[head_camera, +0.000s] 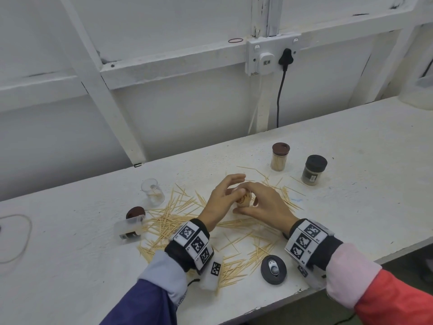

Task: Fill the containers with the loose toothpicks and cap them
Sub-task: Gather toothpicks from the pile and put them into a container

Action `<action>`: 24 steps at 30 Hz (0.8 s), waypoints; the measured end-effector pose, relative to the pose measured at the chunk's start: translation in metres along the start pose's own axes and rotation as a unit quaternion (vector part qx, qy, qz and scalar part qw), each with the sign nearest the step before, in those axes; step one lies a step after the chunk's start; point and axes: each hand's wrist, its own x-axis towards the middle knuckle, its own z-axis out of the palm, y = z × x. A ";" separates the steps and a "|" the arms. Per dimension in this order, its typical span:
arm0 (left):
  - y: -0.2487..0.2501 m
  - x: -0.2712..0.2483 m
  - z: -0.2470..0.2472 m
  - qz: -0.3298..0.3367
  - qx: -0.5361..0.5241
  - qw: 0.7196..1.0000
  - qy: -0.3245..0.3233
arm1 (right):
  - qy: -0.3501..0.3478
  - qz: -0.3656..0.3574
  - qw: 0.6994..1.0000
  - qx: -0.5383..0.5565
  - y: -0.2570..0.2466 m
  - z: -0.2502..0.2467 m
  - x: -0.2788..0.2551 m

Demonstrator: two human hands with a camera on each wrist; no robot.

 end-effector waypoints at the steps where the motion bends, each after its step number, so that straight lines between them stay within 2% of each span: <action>1: 0.002 -0.001 0.000 -0.008 -0.010 1.000 -0.004 | -0.005 0.000 1.000 0.003 0.000 0.000 0.000; 6: 0.011 -0.004 -0.005 -0.038 -0.030 0.998 -0.027 | -0.031 0.002 0.999 0.024 -0.003 0.000 -0.001; 13: 0.013 -0.019 -0.008 -0.030 -0.010 1.000 -0.004 | -0.033 -0.025 0.996 0.077 -0.016 -0.001 -0.004; 16: 0.010 -0.030 -0.020 -0.039 -0.013 0.999 -0.010 | -0.060 -0.031 0.996 0.061 -0.016 -0.007 -0.006; 20: 0.008 -0.045 -0.045 -0.030 0.019 0.999 0.030 | -0.105 -0.004 0.992 0.072 -0.018 -0.017 -0.001; 22: 0.007 -0.051 -0.057 -0.019 0.030 0.998 0.053 | -0.097 0.025 0.991 0.085 -0.022 -0.021 0.003; 24: 0.006 -0.057 -0.066 -0.010 0.037 0.997 0.066 | -0.074 0.028 0.996 0.051 -0.024 -0.022 0.009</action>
